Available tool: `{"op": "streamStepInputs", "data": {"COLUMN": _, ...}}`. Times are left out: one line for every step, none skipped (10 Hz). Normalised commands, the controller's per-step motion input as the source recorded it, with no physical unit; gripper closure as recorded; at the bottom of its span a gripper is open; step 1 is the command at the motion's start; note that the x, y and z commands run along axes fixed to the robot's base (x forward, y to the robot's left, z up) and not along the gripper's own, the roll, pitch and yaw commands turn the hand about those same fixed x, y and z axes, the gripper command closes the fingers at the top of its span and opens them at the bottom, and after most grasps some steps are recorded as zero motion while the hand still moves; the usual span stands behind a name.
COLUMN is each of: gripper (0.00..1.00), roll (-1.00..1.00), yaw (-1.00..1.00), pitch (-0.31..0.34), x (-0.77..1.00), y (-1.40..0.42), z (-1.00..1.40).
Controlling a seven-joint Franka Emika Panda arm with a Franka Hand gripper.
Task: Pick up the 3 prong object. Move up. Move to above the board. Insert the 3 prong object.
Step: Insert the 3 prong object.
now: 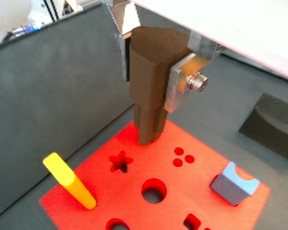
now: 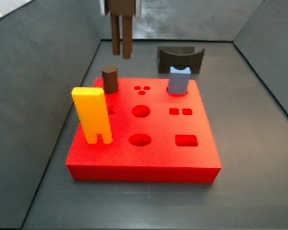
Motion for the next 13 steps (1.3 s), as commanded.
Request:
{"op": "streamStepInputs", "data": {"gripper": 1.00, "roll": 0.02, "yaw": 0.00, "pitch": 0.000, "x": 0.00, "y": 0.00, "z": -0.27}}
{"op": "streamStepInputs", "data": {"gripper": 1.00, "roll": 0.05, "yaw": -0.25, "pitch": 0.000, "x": 0.04, "y": 0.05, "z": -0.28}}
{"op": "streamStepInputs", "data": {"gripper": 1.00, "roll": 0.07, "yaw": -0.46, "pitch": 0.000, "x": 0.19, "y": 0.15, "z": -0.36}}
{"op": "streamStepInputs", "data": {"gripper": 1.00, "roll": 0.10, "yaw": -0.53, "pitch": 0.000, "x": 0.23, "y": 0.21, "z": -0.49}}
{"op": "streamStepInputs", "data": {"gripper": 1.00, "roll": 0.13, "yaw": -0.55, "pitch": 0.000, "x": 0.23, "y": 0.22, "z": -0.57}}
{"op": "streamStepInputs", "data": {"gripper": 1.00, "roll": 0.14, "yaw": -0.55, "pitch": 0.000, "x": 0.20, "y": 0.23, "z": -0.59}}
{"op": "streamStepInputs", "data": {"gripper": 1.00, "roll": 0.15, "yaw": -0.57, "pitch": 0.000, "x": 0.16, "y": 0.26, "z": -0.63}}
{"op": "streamStepInputs", "data": {"gripper": 1.00, "roll": 0.06, "yaw": -0.52, "pitch": 0.000, "x": 0.03, "y": 0.33, "z": -0.68}}
{"op": "streamStepInputs", "data": {"gripper": 1.00, "roll": 0.06, "yaw": -0.50, "pitch": 0.000, "x": 0.11, "y": 0.35, "z": -0.75}}
{"op": "streamStepInputs", "data": {"gripper": 1.00, "roll": 0.05, "yaw": -0.61, "pitch": 0.000, "x": 0.21, "y": 0.38, "z": -0.70}}
{"op": "streamStepInputs", "data": {"gripper": 1.00, "roll": 0.04, "yaw": -0.77, "pitch": 0.000, "x": 0.14, "y": 0.23, "z": -0.63}}
{"op": "streamStepInputs", "data": {"gripper": 1.00, "roll": -0.03, "yaw": -0.23, "pitch": 0.000, "x": 0.00, "y": 0.04, "z": -0.03}}
{"op": "streamStepInputs", "data": {"gripper": 1.00, "roll": 0.00, "yaw": 0.00, "pitch": 0.000, "x": 0.00, "y": 0.00, "z": 0.04}}
